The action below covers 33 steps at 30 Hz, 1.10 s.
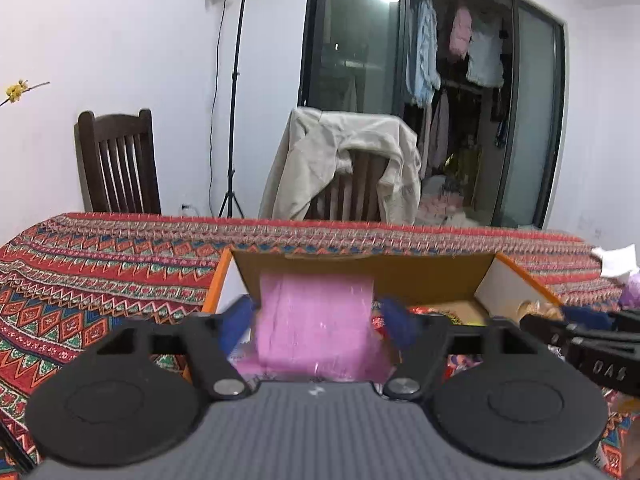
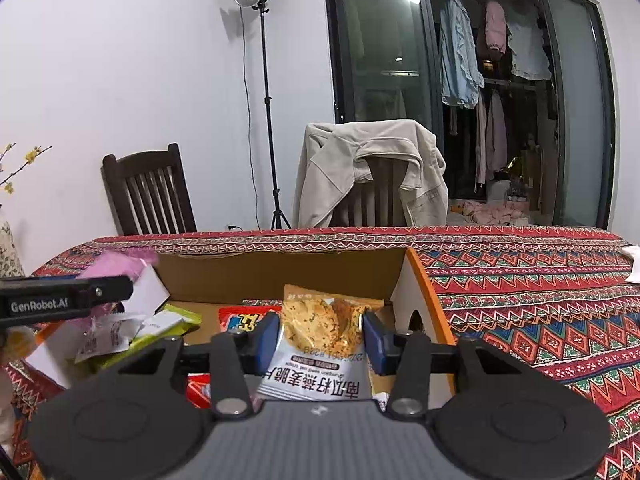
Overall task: Organize snacks
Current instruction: 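Carry both packets over the cardboard box and open both grippers inside it, then lift both grippers out of the box and move back to the snack pile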
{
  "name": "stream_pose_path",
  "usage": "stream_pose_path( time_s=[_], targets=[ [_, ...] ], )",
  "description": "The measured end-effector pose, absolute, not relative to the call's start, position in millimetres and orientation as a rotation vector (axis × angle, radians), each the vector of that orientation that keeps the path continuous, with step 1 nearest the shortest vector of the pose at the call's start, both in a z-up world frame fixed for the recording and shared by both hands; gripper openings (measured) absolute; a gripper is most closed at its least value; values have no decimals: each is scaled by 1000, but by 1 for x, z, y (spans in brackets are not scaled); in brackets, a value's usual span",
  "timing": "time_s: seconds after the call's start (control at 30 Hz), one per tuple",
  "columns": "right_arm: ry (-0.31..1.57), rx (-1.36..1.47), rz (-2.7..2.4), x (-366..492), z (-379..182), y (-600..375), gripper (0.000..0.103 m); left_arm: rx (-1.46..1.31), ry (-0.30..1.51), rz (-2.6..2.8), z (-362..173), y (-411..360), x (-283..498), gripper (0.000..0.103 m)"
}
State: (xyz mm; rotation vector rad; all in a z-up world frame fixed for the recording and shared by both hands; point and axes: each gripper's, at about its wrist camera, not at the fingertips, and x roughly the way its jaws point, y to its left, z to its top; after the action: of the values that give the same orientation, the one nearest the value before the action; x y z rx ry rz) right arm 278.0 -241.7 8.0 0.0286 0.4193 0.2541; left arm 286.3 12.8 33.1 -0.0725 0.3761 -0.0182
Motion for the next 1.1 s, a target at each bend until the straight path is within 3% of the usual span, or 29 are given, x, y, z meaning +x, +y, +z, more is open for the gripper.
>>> stream_pose_path(
  time_s=[0.03,0.1,0.23,1.1],
  targets=[
    [417,34,263,277,8,-242,54,-81,356,-10,34,14,283,99],
    [405,48,263,276,9,-244,89,-95,316,-2,36,16,278,103],
    [380,51,255,272,11,-244,102,-120,315,8,36,19,279,103],
    [418,-3,276,271,24,-232,103,-127,343,39,44,9,280,103]
  ],
)
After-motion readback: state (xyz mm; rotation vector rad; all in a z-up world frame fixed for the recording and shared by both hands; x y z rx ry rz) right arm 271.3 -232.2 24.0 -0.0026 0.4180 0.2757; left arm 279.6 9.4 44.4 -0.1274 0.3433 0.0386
